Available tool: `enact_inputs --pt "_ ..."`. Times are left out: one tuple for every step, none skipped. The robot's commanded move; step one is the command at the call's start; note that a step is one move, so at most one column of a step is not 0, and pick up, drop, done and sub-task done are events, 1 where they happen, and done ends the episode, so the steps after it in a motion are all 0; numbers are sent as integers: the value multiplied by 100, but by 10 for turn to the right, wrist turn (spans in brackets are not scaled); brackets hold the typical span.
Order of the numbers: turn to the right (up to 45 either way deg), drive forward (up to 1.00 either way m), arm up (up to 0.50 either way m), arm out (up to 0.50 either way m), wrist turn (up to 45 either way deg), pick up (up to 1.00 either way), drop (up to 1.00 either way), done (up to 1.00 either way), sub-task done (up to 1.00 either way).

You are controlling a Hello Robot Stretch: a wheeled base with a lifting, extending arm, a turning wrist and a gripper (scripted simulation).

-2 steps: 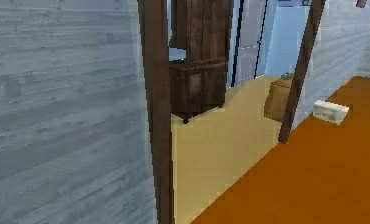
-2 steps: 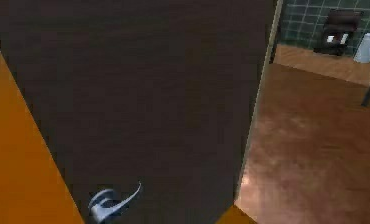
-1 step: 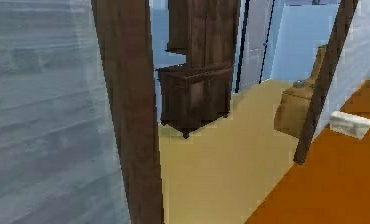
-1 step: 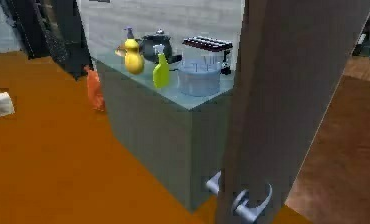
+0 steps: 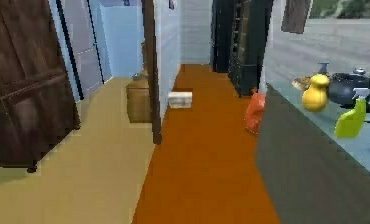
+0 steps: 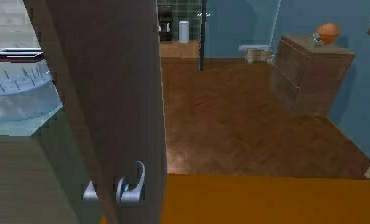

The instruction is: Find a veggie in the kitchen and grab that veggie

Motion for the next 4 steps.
enact_inputs --pt "120 0 0 0 0 0 0 0 0" --pt "0 100 0 0 0 0 0 0 0" --pt "60 0 0 0 0 0 0 0 0" --pt "0 40 0 0 0 0 0 0 0"
